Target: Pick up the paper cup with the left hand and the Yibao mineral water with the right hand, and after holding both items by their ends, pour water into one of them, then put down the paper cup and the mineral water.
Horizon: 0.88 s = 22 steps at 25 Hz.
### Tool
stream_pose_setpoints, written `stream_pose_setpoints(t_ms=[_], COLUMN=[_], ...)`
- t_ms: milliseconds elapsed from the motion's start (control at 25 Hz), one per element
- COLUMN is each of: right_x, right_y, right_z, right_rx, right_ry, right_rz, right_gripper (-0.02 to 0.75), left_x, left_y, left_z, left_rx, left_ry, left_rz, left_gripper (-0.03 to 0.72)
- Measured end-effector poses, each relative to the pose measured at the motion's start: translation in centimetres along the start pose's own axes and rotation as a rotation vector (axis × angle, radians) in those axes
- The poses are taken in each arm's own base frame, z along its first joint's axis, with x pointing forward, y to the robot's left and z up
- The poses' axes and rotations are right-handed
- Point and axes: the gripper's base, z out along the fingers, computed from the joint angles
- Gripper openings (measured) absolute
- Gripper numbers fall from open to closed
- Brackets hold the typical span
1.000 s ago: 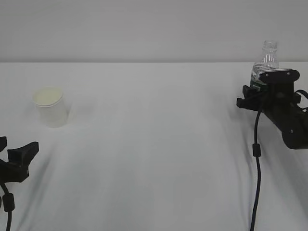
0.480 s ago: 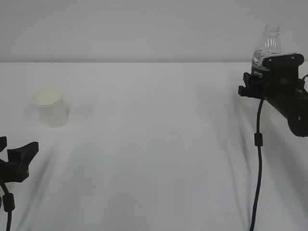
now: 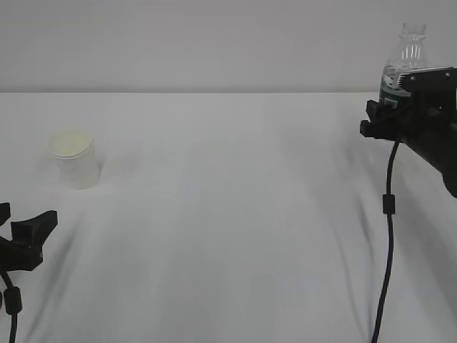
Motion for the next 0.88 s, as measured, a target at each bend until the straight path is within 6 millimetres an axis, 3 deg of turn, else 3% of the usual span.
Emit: stream_pose_setpoints(t_ms=[880], right_x=[0.0], right_y=[0.2], right_z=[-7.1], right_rx=[-0.007], right_ry=[0.008], right_rz=[0.004], right_gripper=[0.465], left_x=[0.0], left_y=[0.0], left_z=[0.0], left_rx=[0.000], left_ry=[0.000], left_rz=[0.000], left_gripper=[0.543])
